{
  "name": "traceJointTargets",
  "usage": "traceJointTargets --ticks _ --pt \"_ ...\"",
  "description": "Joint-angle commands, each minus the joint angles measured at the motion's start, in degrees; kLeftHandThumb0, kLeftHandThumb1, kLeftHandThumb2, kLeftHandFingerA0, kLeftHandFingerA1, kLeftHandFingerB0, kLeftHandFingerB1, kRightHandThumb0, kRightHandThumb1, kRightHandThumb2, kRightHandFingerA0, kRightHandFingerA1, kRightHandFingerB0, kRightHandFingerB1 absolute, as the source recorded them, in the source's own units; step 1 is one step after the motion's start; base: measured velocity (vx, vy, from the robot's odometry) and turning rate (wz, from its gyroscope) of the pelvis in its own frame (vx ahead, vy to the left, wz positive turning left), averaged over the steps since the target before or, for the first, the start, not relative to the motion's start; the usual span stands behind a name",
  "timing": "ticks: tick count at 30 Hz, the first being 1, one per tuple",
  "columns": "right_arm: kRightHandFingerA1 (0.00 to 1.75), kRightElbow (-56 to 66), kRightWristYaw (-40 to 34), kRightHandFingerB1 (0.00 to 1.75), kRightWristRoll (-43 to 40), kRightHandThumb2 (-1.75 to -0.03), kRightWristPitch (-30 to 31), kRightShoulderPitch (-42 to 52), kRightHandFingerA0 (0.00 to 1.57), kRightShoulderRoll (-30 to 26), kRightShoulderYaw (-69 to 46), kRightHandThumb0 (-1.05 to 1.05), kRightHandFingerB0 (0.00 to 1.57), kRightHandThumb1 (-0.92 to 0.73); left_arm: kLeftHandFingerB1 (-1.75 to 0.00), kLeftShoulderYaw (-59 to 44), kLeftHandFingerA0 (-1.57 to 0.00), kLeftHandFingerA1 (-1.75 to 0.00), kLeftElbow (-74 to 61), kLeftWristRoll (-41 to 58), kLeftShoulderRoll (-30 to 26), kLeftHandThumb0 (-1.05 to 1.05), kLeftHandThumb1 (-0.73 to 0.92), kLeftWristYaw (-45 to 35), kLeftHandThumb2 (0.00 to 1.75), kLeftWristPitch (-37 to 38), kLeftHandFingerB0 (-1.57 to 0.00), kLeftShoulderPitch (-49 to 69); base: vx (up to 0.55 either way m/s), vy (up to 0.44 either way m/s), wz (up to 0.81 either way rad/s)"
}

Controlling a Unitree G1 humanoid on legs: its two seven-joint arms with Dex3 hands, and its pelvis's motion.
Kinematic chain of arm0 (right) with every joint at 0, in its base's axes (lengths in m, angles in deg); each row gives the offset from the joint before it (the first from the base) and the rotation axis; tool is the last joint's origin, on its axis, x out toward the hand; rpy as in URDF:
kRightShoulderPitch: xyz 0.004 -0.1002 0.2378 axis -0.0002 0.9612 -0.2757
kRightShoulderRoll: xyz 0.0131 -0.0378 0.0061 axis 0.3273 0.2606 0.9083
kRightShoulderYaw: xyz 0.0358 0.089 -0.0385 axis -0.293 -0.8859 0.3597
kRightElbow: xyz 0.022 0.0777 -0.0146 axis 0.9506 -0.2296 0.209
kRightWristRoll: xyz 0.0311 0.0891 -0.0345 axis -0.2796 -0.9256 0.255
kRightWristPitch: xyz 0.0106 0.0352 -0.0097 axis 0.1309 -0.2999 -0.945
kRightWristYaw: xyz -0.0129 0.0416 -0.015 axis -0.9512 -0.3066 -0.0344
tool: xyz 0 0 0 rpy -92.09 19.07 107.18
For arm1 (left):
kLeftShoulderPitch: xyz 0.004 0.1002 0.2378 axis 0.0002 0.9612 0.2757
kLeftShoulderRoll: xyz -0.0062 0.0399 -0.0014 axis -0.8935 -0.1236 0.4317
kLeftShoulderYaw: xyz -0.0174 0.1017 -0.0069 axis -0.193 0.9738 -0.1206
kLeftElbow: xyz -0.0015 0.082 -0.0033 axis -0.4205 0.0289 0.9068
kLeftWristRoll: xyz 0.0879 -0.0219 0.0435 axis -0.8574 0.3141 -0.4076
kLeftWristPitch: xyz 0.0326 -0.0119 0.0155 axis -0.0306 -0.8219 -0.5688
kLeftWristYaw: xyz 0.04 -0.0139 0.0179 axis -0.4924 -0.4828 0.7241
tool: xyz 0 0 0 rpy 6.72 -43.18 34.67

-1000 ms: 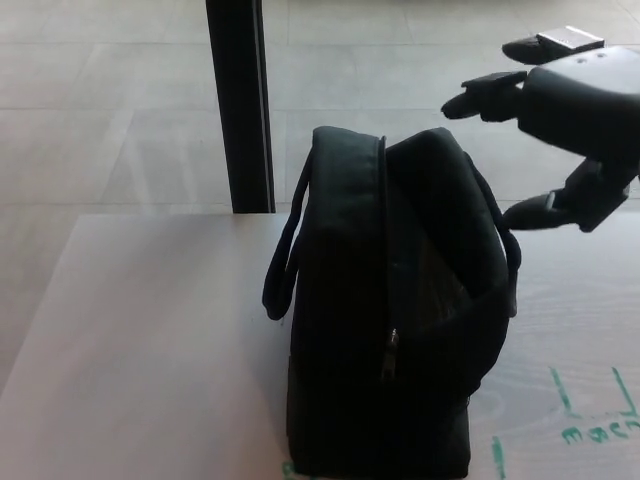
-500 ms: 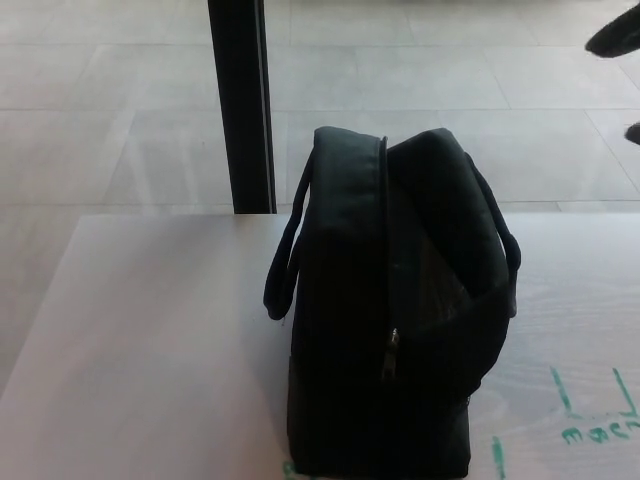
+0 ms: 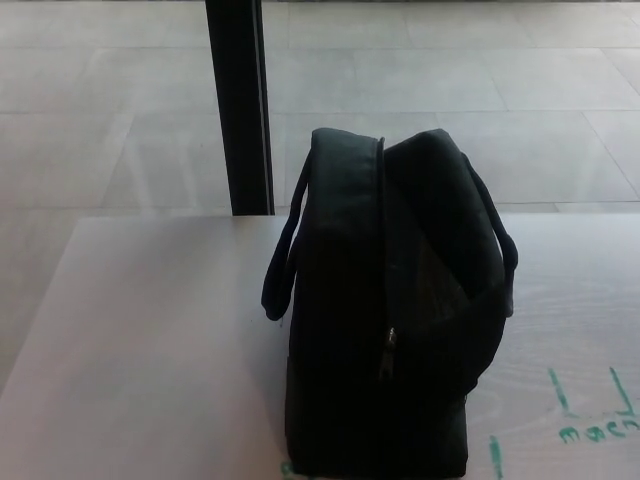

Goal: The robot uses its right hand to pick up the cube kept on the middle of the desk and put it inside the bag next to it

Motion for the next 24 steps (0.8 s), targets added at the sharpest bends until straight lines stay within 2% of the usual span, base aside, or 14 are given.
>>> traceJointTargets --ticks 1,3,4,7,8,9,10,11,12,13,15,22,23,24 --pt "1.31 -25.9 -27.8 0.53 -8.7 -0.63 -12.0 12.6 0.40 8.1 -15.8 -0.72 0.21 -0.73 -0.47 -0.2 -0.21 -0.55 -0.5 -0.4 -0.3 -0.80 0.53 0.6 0.84 0.5 -0.18 0.9 0.00 0.000 0.00" --pt "0.80 -29.8 -30.3 0.51 -8.8 -0.62 -13.0 13.3 0.30 8.5 -16.0 -0.71 0.18 -0.76 -0.47 -0.1 -0.21 -0.55 -0.7 -0.7 -0.3 -0.80 0.52 1.2 0.84 0.1 -0.18 0.9 0.00 0.000 0.00" --pt "0.64 -30.7 -31.0 0.56 -9.2 -0.94 -12.4 13.2 0.22 9.0 -16.3 -0.71 0.16 -0.58 -0.46 -0.3 -0.20 -0.54 -0.3 -0.5 -0.3 -0.79 0.52 1.4 0.83 -0.1 -0.17 0.6 0.00 0.000 0.00" --pt "0.63 -31.1 -30.6 0.55 -10.8 -0.95 -12.7 13.3 0.24 10.4 -17.1 -0.70 0.15 -0.58 -0.46 -0.4 -0.20 -0.53 -0.3 -0.5 -0.5 -0.77 0.54 1.6 0.84 -0.3 -0.16 0.6 0.00 0.000 0.00" --pt "0.62 -32.2 -30.7 0.51 -10.9 -0.62 -13.4 13.8 0.30 10.4 -16.9 -0.68 0.18 -0.74 -0.46 -0.7 -0.21 -0.54 -0.5 -0.2 -0.5 -0.77 0.53 1.8 0.84 -0.8 -0.16 0.6 0.00 0.000 0.00" --pt "0.60 -32.6 -30.5 0.50 -10.7 -0.62 -11.6 13.7 0.22 10.5 -16.8 -0.69 0.18 -0.75 -0.38 -0.8 -0.24 -0.51 -0.9 0.0 -0.5 -0.76 0.68 1.3 0.60 -0.9 -0.18 0.9 0.00 0.000 0.00" --pt "0.60 -33.3 -31.1 0.52 -10.5 -0.63 -11.6 13.9 0.18 10.7 -16.5 -0.70 0.18 -0.75 -0.47 -0.6 -0.21 -0.55 -0.9 -0.3 -0.5 -0.78 0.53 1.4 0.84 -0.5 -0.17 1.0 0.00 0.000 0.00" --pt "0.61 -34.4 -31.8 0.54 -10.5 -0.63 -12.2 13.9 0.19 10.8 -16.3 -0.71 0.18 -0.74 -0.38 -0.6 -0.25 -0.50 -0.7 -0.2 -0.5 -0.75 0.68 1.2 0.60 -0.4 -0.19 0.9 0.00 0.000 0.00" --pt "0.61 -35.1 -32.2 0.54 -10.5 -0.63 -12.7 13.8 0.19 10.7 -16.1 -0.71 0.18 -0.74 -0.38 -0.7 -0.25 -0.50 -0.5 -0.1 -0.5 -0.75 0.68 1.2 0.60 -0.4 -0.19 0.8 0.00 0.000 0.00" --pt "0.65 -34.3 -31.5 0.57 -10.2 -0.64 -11.3 14.5 0.10 11.6 -15.5 -0.73 0.13 -0.77 -0.46 -0.4 -0.20 -0.54 -0.4 -0.3 -0.2 -0.77 0.54 1.2 0.84 -0.1 -0.16 1.1 0.00 0.000 0.00" --pt "0.59 -32.8 -31.6 0.52 -9.5 -0.64 -8.7 14.5 0.12 13.1 -14.5 -0.70 0.15 -0.78 -0.46 -0.6 -0.21 -0.54 0.1 -0.2 -0.2 -0.78 0.53 1.4 0.84 -0.1 -0.16 1.2 0.00 0.000 0.00" --pt "0.61 -34.0 -30.0 0.53 -9.5 -0.63 -8.0 15.8 0.06 14.1 -10.8 -0.73 0.10 -0.79 -0.38 0.4 -0.27 -0.50 0.2 -1.5 -0.9 -0.76 0.70 1.0 0.61 2.0 -0.20 1.4 0.00 0.000 0.00" --pt "0.55 -34.8 -29.8 0.53 -10.2 -1.06 -8.3 15.4 0.04 14.0 -10.8 -0.39 0.00 -0.47 -0.47 0.0 -0.22 -0.55 0.5 -1.1 -0.8 -0.78 0.52 1.0 0.83 1.8 -0.18 1.1 0.00 0.000 0.00" --pt "0.55 -36.1 -29.5 0.53 -11.1 -1.06 -8.9 15.0 0.04 14.0 -10.9 -0.39 0.00 -0.47 -0.47 -0.6 -0.22 -0.55 1.0 -0.5 -0.6 -0.78 0.52 1.1 0.83 1.4 -0.18 0.9 0.00 0.000 0.00"
